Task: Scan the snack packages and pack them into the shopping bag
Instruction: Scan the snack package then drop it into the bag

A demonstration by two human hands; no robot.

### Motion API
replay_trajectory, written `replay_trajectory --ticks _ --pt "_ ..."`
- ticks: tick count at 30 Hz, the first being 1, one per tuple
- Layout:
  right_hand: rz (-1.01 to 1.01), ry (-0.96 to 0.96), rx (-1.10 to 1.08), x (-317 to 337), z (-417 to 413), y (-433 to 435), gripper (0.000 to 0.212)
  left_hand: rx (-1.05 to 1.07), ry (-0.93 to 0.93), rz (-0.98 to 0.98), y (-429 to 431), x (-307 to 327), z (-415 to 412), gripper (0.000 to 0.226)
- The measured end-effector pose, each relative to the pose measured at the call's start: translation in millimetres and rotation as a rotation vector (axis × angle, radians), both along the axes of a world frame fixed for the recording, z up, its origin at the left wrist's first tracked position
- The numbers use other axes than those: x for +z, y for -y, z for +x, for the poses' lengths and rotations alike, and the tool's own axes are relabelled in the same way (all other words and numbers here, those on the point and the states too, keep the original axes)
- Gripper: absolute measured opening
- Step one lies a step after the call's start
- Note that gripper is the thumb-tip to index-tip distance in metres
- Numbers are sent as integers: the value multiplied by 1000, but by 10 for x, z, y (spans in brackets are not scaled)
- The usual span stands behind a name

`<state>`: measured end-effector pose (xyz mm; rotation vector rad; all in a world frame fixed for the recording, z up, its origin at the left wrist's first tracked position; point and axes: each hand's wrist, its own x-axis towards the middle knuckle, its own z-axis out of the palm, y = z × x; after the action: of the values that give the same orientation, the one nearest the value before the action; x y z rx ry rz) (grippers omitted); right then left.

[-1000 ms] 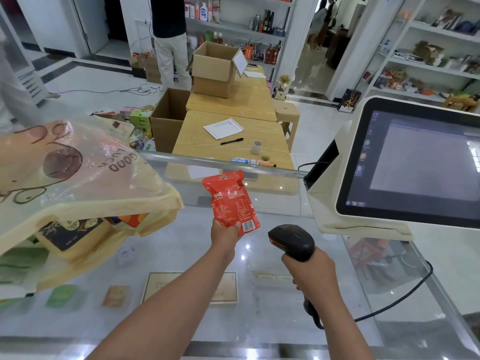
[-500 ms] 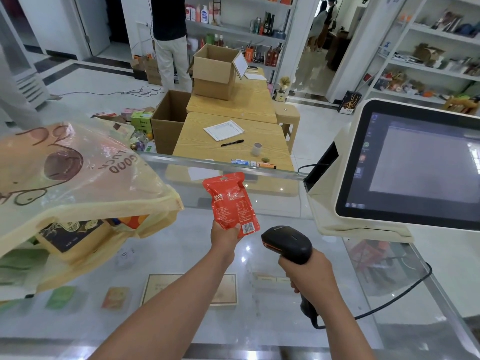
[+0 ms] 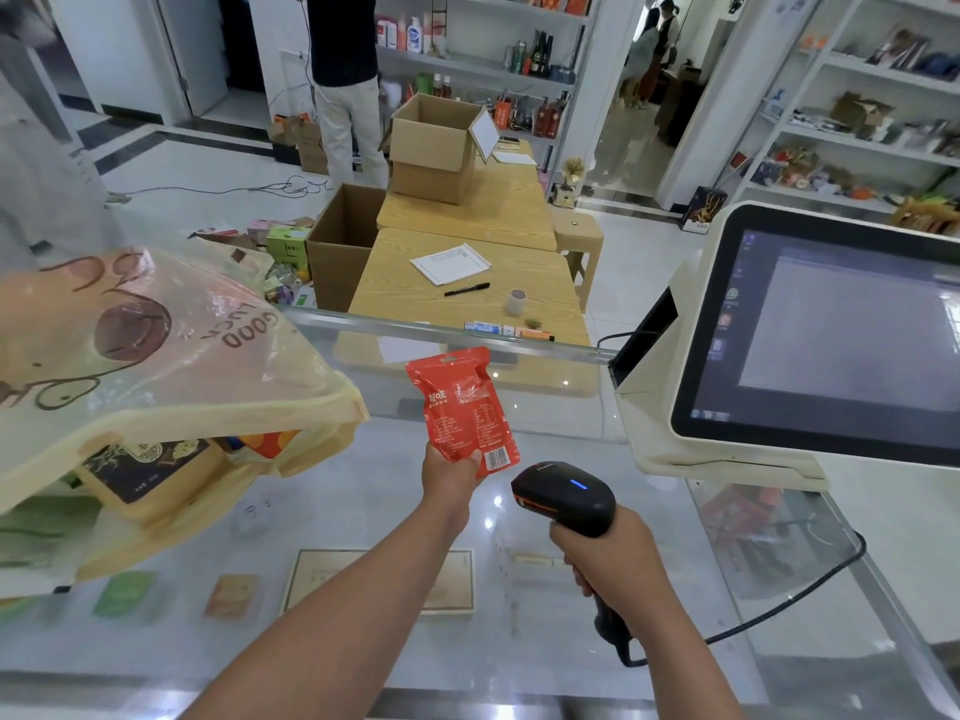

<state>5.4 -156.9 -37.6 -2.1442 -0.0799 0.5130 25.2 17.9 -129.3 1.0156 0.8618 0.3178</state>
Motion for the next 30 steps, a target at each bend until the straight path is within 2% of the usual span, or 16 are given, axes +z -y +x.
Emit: replay_trajectory --ticks 9,12,16,23,25,27,28,30 --pt "-33 57 -1 -44 8 -7 5 -12 -15 8 -3 -28 13 35" --pt "-37 130 0 -114 -22 -43 16 -12 -2 2 -4 -24 9 35" --pt "-56 137 26 -273 -12 -70 35 -9 15 -13 -9 -32 2 36" --pt "-145 201 11 -549 89 -121 37 23 19 -67 -23 -6 0 40" --pt "-178 174 38 -578 116 -130 53 5 23 -63 -51 40 -14 40" --pt "-173 174 53 -571 124 -156 88 -41 27 -35 -99 92 -54 39" --pt "-157 222 54 -534 116 -182 98 -71 28 -24 -130 124 -88 39" --pt "-107 382 48 -432 106 -267 99 -145 46 -19 -203 176 -181 40"
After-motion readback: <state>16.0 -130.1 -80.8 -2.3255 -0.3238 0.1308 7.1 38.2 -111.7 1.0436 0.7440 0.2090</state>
